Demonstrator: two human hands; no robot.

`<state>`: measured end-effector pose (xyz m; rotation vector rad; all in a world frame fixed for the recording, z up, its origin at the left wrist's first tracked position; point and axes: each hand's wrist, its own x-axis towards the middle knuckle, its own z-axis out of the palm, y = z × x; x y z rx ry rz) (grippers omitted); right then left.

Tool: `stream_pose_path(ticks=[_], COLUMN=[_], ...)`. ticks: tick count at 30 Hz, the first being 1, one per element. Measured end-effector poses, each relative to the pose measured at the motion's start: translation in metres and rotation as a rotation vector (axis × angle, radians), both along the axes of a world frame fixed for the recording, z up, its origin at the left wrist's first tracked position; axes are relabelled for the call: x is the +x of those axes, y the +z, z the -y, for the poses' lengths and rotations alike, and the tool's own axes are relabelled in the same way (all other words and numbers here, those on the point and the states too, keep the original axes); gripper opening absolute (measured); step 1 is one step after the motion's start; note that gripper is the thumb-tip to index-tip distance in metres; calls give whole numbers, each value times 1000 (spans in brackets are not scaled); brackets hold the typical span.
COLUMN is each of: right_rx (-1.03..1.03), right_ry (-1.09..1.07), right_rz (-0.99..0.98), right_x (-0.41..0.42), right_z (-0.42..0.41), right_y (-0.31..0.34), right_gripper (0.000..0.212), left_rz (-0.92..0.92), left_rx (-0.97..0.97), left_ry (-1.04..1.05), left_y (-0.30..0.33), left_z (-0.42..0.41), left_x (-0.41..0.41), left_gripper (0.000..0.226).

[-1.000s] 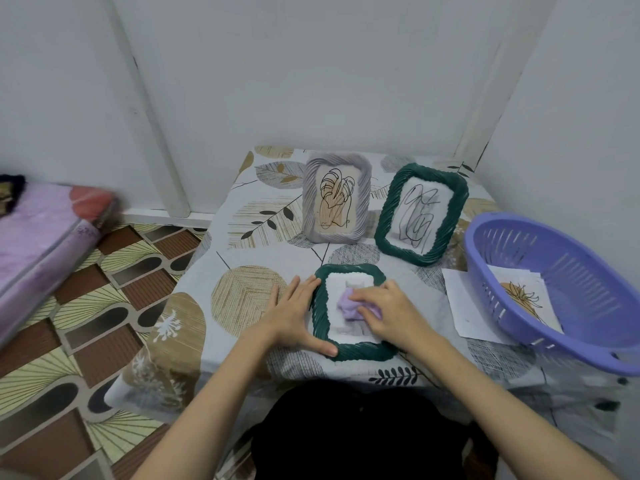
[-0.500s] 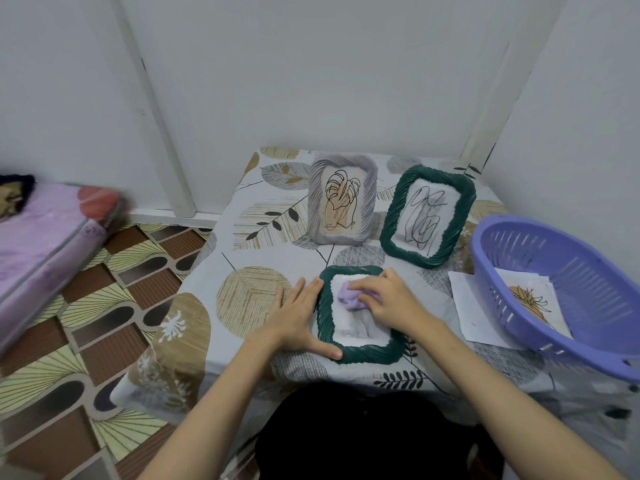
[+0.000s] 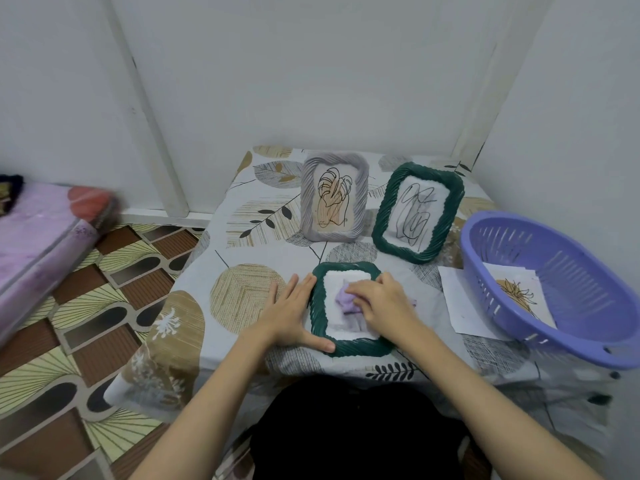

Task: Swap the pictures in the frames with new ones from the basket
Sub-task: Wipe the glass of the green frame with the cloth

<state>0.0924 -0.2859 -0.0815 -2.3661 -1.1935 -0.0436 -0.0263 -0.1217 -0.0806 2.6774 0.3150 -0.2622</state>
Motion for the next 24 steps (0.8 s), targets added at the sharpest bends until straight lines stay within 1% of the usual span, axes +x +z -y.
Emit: stream_pose_path(ticks=[1,3,6,8,12,15,17,18,19,20,22,24], right_rx=[18,83,118,95,88,54,53,26,-33,-109,-231,-248], right_ry=[-4,80,227,267,162,162,125,65,-4,-62,-77,-73], right_rz=[4,11,57,132,189,253,269,239,159,29,-176,-271], right_x=[-8,-29,-40,-28,-10,-16,-13,-12,-13,-15,-15,-8], right_z=[-8,-11,23,48,67,71,79,82,86,90,95,96], right_y=[1,-2,-9,-9,-4,-7,-4,0,5,9,14,20], right_gripper=[27,24,22,22,23,20,28,33,37,38,33,35], left_rz=[2,17,32,29,14,13,6,-2,-11,-18,-34,-78], left_rx=[3,10,12,8,-8,-12,-20,-25,-32,-40,-62,-82], left_ry=[-4,-11,-7,-4,-6,-8,-15,-16,-16,-13,0,17], left_y=[-1,-2,-4,-3,-1,1,2,3,4,5,7,10], left_z=[0,-1,-2,-2,-2,-1,-1,-1,0,1,2,2], left_x=[0,-1,0,0,0,-1,-1,-1,-2,-2,-2,0], left_gripper=[142,143,144,144,150,156,156,157,157,157,157,159])
